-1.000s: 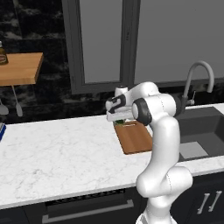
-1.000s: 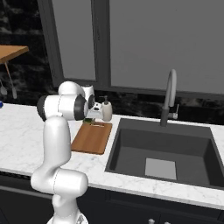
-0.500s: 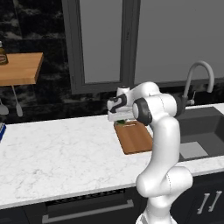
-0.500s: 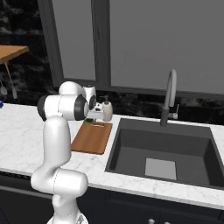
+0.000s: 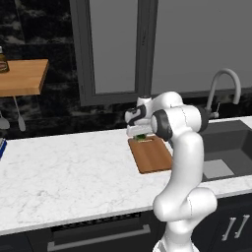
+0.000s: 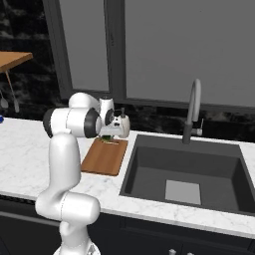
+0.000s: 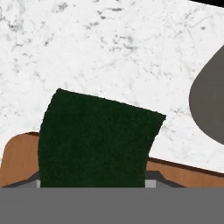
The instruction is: Pick up the sponge from the counter and clean the cutting board by briefly scrubbing or pressing down on the cutting board. Once finished, release the sponge.
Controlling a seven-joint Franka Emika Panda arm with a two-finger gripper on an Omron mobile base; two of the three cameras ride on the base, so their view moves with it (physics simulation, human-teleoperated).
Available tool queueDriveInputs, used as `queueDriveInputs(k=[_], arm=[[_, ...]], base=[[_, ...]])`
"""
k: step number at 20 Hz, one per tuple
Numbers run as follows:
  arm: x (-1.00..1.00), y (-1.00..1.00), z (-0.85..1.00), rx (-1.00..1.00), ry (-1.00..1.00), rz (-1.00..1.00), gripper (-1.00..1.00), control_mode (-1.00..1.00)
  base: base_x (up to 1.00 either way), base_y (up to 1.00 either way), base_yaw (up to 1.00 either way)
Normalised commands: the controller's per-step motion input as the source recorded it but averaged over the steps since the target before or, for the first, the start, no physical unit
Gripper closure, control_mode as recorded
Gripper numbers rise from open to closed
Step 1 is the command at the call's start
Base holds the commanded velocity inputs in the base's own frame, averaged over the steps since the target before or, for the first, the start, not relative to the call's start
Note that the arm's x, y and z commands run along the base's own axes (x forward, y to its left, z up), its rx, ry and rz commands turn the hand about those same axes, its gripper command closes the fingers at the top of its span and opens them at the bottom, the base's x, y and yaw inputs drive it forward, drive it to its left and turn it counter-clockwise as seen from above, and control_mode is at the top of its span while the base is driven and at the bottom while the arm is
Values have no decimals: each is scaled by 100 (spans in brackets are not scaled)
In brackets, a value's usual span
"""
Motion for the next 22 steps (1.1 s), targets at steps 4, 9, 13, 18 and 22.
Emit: queueDriveInputs(k=[4, 9, 13, 18, 22], arm=[[-19, 0, 0, 10, 11, 4, 100, -100], [-36, 3, -1, 10, 19, 0, 100, -100], [-37, 5, -8, 6, 16, 0, 100, -100], [-56, 0, -12, 0, 6, 2, 100, -100], [-77, 0, -10, 0, 0, 6, 100, -100]], base=[[0, 0, 0], [0, 0, 0], [0, 0, 0], [0, 0, 0], [0, 0, 0]])
